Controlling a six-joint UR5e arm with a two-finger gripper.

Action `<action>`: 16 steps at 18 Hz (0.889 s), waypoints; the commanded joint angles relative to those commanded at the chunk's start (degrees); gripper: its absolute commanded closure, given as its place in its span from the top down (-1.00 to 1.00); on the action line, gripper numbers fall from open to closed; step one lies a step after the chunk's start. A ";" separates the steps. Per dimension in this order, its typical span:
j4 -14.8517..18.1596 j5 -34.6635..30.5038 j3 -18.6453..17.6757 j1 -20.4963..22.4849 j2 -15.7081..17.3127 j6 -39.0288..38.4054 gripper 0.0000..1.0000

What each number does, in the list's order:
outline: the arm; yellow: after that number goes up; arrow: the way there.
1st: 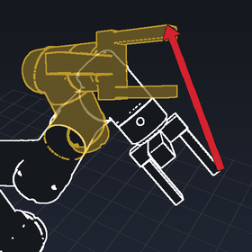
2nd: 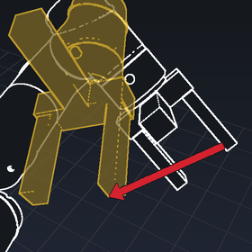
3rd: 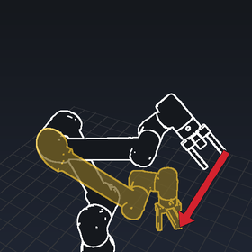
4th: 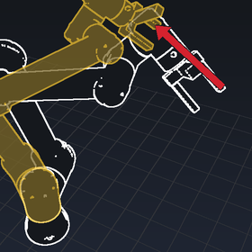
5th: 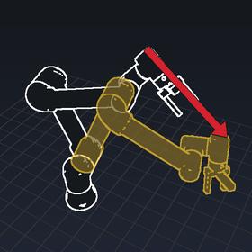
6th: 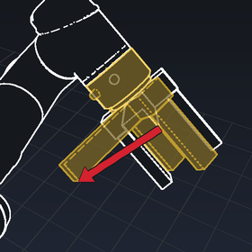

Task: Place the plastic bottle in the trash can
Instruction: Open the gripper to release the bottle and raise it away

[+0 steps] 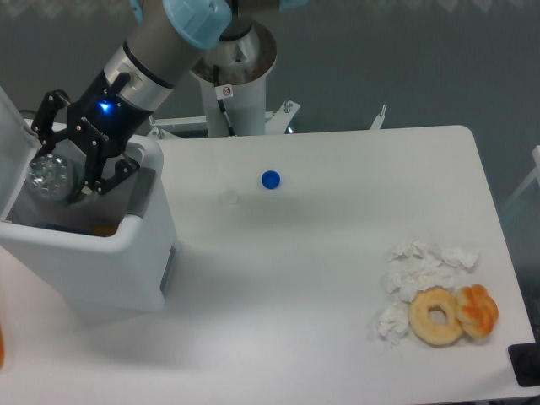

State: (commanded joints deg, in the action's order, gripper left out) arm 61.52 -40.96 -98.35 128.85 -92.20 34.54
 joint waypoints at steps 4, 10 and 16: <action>0.17 -0.09 0.53 0.44 0.09 0.79 0.99; 0.00 -1.23 1.58 4.56 2.11 1.49 1.00; 0.00 -14.39 2.02 7.12 4.13 13.60 1.00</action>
State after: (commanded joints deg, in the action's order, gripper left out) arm 61.52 -55.35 -96.33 135.96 -88.07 48.14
